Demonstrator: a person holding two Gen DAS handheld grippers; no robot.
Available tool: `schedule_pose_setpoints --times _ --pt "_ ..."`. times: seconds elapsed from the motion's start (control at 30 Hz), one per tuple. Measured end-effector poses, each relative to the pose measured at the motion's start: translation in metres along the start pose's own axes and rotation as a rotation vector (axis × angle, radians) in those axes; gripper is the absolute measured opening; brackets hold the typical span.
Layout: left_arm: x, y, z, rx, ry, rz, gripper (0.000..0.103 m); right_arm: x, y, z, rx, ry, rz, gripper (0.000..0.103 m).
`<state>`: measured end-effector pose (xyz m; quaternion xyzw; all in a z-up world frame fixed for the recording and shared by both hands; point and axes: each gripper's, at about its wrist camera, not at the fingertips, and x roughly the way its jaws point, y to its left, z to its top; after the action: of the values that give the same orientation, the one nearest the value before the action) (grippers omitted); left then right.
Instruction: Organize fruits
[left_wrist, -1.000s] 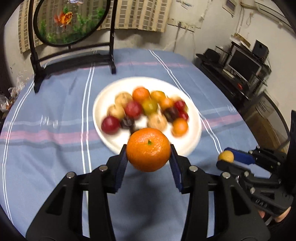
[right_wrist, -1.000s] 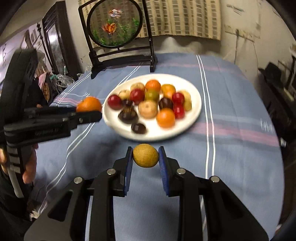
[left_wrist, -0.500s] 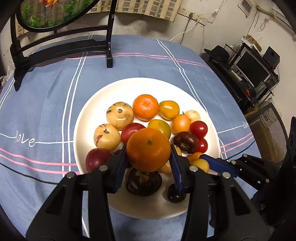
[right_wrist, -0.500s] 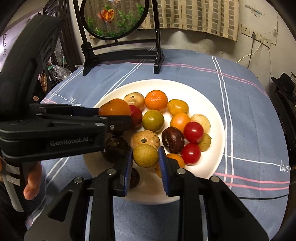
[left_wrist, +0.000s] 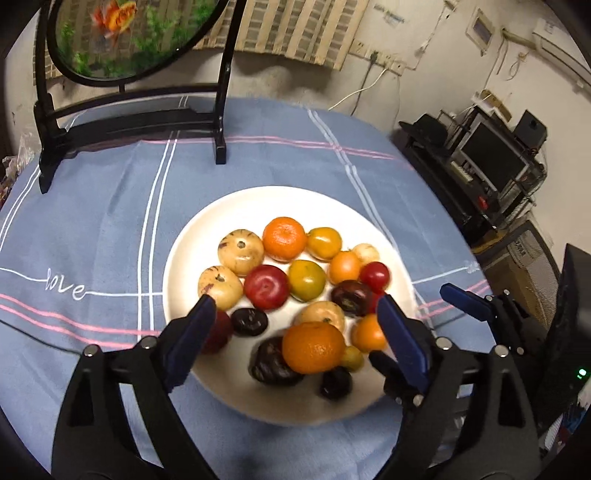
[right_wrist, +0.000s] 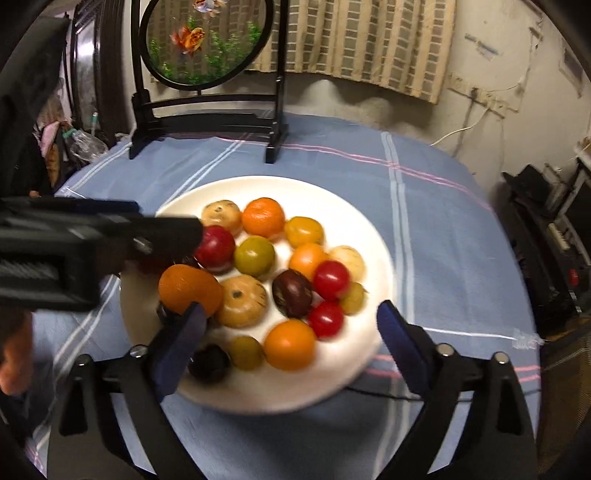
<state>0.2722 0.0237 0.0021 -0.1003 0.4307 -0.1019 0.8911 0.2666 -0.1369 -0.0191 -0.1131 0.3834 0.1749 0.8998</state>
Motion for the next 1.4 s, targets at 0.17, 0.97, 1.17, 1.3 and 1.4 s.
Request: schedule_pose_setpoints --times 0.17,0.97,1.17,1.3,1.4 --pt "-0.04 -0.012 -0.03 0.026 -0.055 0.034 0.097 -0.03 -0.008 -0.024 0.068 0.011 -0.056 0.101" --pt "-0.122 -0.019 -0.15 0.007 -0.059 0.235 0.099 -0.098 0.02 -0.103 0.202 0.021 -0.054 0.102" --pt "-0.123 -0.013 -0.152 -0.016 -0.055 0.244 0.099 -0.1 0.024 -0.103 0.193 0.017 -0.047 0.102" --pt "-0.123 -0.013 -0.151 -0.016 -0.056 0.247 0.099 -0.101 0.024 -0.103 0.194 0.017 -0.043 0.102" --pt "-0.122 -0.013 -0.151 -0.017 -0.056 0.246 0.099 -0.101 0.023 -0.103 0.197 0.016 -0.04 0.102"
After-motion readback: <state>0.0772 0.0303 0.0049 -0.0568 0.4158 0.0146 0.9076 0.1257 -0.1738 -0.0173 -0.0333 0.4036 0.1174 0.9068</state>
